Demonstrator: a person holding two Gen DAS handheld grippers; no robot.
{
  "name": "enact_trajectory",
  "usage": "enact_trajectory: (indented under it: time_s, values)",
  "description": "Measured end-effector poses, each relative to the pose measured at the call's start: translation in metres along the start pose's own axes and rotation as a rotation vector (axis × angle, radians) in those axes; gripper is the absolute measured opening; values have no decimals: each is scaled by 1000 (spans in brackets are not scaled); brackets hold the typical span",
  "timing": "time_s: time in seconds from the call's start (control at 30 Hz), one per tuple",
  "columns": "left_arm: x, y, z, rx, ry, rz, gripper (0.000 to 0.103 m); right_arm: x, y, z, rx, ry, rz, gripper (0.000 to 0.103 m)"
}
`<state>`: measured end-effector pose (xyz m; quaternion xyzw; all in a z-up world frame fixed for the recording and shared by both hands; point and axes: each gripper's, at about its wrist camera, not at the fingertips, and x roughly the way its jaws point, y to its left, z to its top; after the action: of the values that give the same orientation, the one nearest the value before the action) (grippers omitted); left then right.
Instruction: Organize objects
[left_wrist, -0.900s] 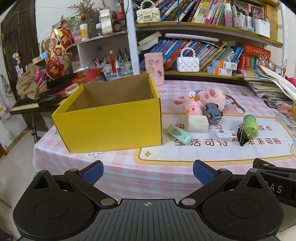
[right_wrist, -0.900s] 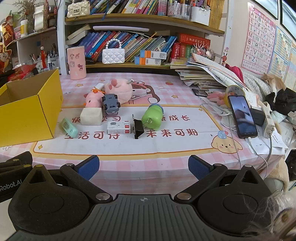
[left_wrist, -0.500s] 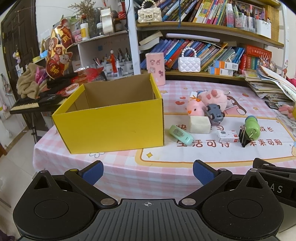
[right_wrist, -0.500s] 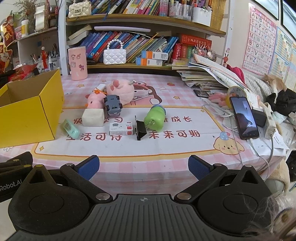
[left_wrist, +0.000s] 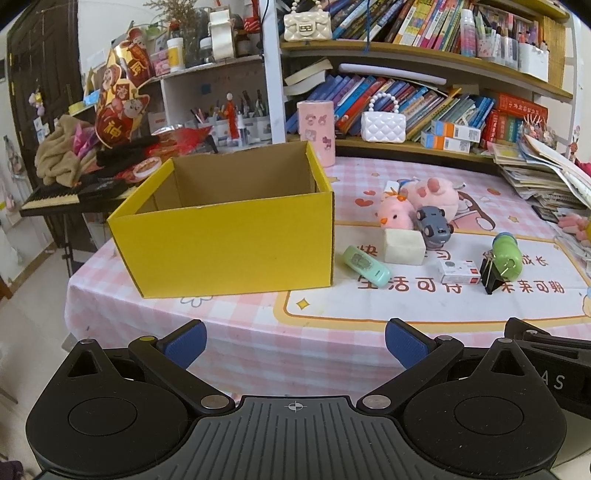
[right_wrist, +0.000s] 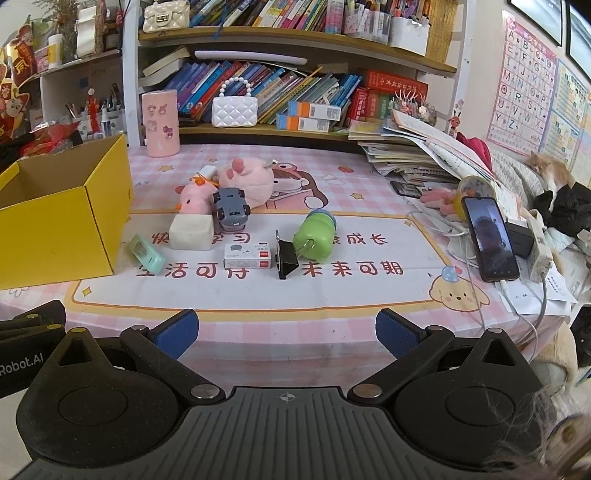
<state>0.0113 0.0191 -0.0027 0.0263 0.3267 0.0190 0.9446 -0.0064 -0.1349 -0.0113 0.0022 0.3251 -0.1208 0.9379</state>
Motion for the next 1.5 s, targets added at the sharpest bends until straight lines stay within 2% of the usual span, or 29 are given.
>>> enact_trajectory:
  time_s: [0.5, 0.57, 0.67, 0.8, 0.87, 0.97, 1.03, 1.1, 1.13, 1.2, 1.3, 1.4, 1.5]
  values:
    - [14, -15, 6, 6, 38, -34, 103, 15, -14, 7, 12, 10, 13, 103]
    - [16, -15, 8, -12, 38, -36, 103, 21, -19, 11, 22, 13, 22, 102]
    - [21, -14, 11, -66, 32, -47, 103, 27, -30, 20, 48, -34, 5, 101]
    - [36, -25, 17, -122, 62, -70, 103, 43, -52, 37, 114, -55, -6, 101]
    - [42, -35, 19, -120, 69, -72, 103, 52, -67, 42, 182, -46, 27, 101]
    - [51, -56, 23, -101, 81, -87, 103, 67, -93, 49, 321, -8, 141, 101]
    - [56, -68, 24, -94, 82, -114, 103, 77, -100, 55, 313, 6, 159, 97]
    - [61, -82, 25, -80, 89, -136, 103, 84, -104, 59, 266, 5, 154, 85]
    - [63, -88, 26, -70, 96, -143, 103, 90, -107, 61, 251, 13, 152, 82]
    - [66, -100, 28, -45, 107, -172, 103, 101, -117, 64, 258, 39, 182, 64]
    - [69, -114, 30, -28, 102, -184, 103, 119, -129, 66, 271, 90, 216, 50]
    - [74, -127, 32, -5, 109, -178, 102, 135, -134, 71, 250, 120, 236, 47]
    - [77, -135, 35, -6, 115, -217, 97, 150, -135, 79, 240, 136, 277, 48]
